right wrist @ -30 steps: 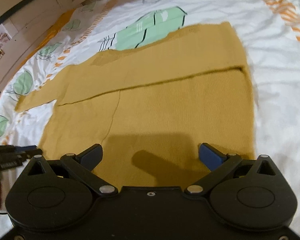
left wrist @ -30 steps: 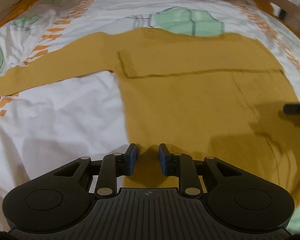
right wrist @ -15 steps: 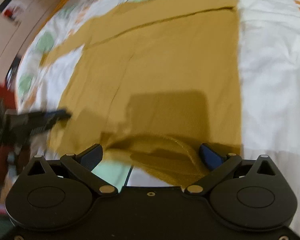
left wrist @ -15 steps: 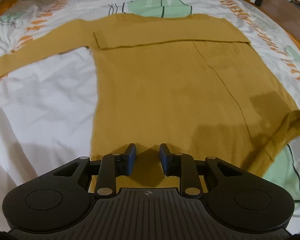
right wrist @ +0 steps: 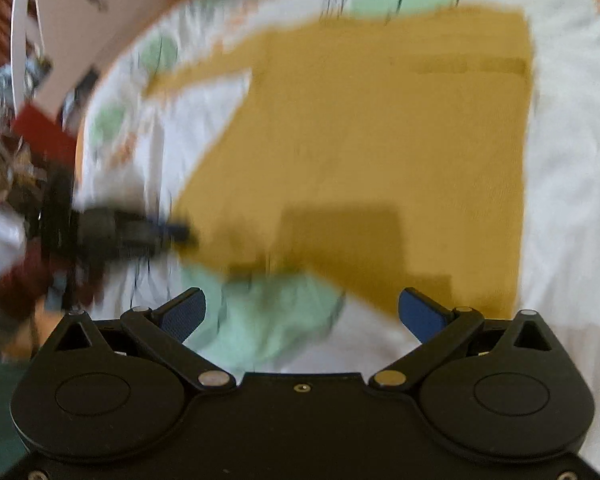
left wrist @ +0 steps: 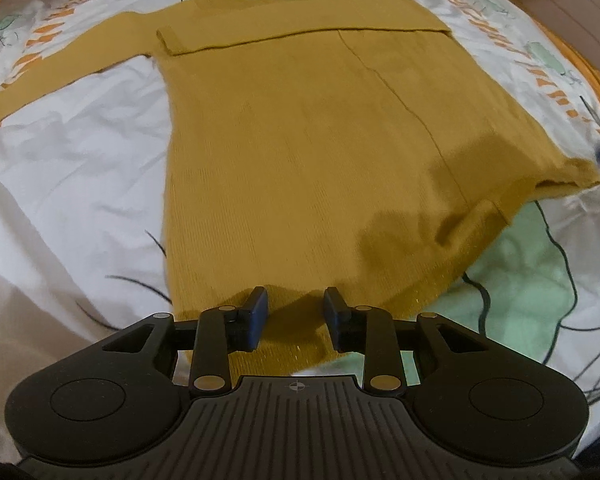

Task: Fold small clothes

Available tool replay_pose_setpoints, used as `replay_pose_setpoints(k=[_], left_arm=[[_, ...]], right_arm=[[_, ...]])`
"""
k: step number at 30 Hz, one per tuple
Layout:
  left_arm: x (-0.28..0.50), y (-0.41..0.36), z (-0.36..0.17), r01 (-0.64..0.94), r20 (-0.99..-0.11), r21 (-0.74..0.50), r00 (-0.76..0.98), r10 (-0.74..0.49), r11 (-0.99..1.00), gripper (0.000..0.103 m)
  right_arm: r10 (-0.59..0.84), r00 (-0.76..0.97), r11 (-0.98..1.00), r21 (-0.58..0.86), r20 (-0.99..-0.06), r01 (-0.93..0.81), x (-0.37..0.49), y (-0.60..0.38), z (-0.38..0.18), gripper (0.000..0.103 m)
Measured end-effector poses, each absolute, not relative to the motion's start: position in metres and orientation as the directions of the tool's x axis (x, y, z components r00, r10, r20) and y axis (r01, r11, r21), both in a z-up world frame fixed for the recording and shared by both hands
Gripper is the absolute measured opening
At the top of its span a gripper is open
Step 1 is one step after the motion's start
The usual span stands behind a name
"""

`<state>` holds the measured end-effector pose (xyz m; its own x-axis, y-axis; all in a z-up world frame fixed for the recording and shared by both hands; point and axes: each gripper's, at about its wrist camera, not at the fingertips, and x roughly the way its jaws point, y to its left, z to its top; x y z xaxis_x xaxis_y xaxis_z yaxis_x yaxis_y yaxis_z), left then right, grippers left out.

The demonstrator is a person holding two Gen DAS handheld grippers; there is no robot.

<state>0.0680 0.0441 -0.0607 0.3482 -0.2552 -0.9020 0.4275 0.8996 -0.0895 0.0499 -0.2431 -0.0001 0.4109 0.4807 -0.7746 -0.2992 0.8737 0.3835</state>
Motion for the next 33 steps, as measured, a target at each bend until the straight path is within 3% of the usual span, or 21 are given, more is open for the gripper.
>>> replay_pose_setpoints(k=[6,12,17,24,27,33], left_arm=[[0.062,0.050,-0.060,0.402,-0.901,-0.107,0.348,-0.260,0.909,0.030],[0.055,0.068,-0.047,0.339,-0.870,-0.126,0.413,-0.268,0.932,0.030],[0.067,0.090,-0.033,0.251,-0.826,-0.158,0.497,-0.267,0.955,0.030],[0.101,0.122,-0.012,0.129,-0.759,-0.174,0.614,-0.216,0.976,0.030],[0.115,0.135,-0.003,0.077,-0.733,-0.150,0.660,-0.163,0.986,0.037],[0.155,0.174,0.005,-0.057,-0.696,-0.132,0.716,-0.051,0.990,0.038]], right_arm=[[0.365,0.503,0.928,0.260,-0.784,-0.268,0.090,-0.196,-0.038,0.102],[0.289,0.400,0.929,0.155,-0.870,-0.336,0.071,-0.168,-0.081,0.102],[0.244,0.401,0.914,0.071,-0.883,-0.399,0.049,-0.157,-0.083,0.103],[0.376,0.504,0.907,0.196,-0.778,-0.374,0.061,-0.166,-0.036,0.102],[0.397,0.575,0.907,0.210,-0.715,-0.365,0.076,-0.166,-0.022,0.103],[0.387,0.653,0.921,0.248,-0.651,-0.299,0.114,-0.166,-0.030,0.103]])
